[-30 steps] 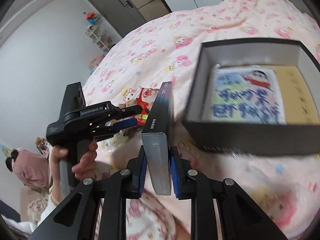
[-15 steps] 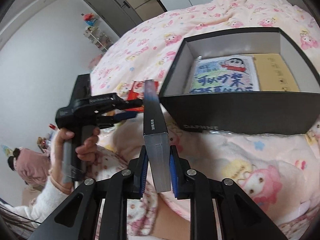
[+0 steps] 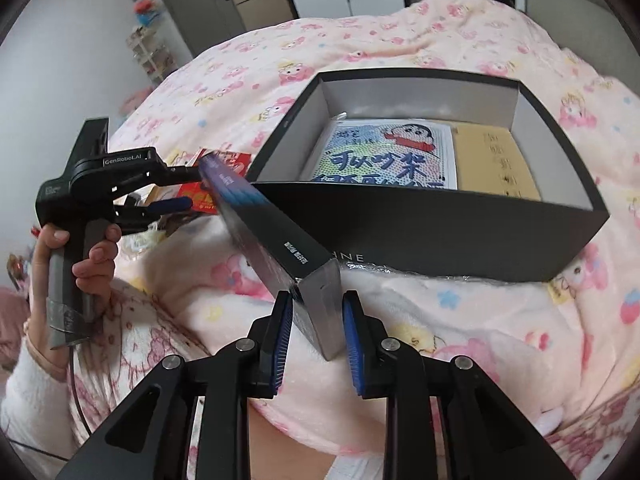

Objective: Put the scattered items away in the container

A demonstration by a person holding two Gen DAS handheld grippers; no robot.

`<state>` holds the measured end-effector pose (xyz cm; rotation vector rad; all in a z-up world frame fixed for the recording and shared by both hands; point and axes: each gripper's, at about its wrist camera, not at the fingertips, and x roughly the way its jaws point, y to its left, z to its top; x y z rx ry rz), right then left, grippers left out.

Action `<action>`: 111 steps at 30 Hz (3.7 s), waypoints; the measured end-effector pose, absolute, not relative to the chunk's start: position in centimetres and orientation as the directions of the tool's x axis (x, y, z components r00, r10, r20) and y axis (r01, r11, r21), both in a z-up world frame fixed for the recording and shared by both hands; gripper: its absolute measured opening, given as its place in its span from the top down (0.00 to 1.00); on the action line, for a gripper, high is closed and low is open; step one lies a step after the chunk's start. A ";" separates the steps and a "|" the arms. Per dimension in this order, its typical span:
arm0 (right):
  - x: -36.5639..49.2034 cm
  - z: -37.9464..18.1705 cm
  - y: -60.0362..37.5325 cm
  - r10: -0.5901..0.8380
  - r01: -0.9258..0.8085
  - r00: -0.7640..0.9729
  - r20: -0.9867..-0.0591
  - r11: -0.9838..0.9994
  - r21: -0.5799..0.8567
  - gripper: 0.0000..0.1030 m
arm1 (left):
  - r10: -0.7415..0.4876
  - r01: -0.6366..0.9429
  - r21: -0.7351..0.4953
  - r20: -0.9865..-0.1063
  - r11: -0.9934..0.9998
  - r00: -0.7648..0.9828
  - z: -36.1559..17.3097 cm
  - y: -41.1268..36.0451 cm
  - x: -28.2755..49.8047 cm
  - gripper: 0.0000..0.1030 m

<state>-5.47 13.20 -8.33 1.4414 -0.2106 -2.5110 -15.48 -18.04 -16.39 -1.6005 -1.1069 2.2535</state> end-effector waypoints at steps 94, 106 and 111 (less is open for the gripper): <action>-1.9 -14.6 17.5 -0.401 -0.107 -0.298 -0.866 -0.887 0.448 0.47 | 0.288 0.066 -0.311 -0.928 -0.948 -0.237 -10.7 -9.9 -5.5 0.49; -4.0 -10.0 22.6 -0.401 -0.115 -0.470 -0.786 -0.855 0.506 0.47 | 0.204 -0.033 -0.202 -0.963 -0.979 -0.178 -12.0 -6.5 -4.9 0.47; -0.5 -11.5 22.5 -0.487 -0.156 -0.424 -0.763 -0.791 0.592 0.47 | 0.266 -0.003 -0.274 -0.929 -0.962 -0.257 -11.9 -7.8 -7.4 0.44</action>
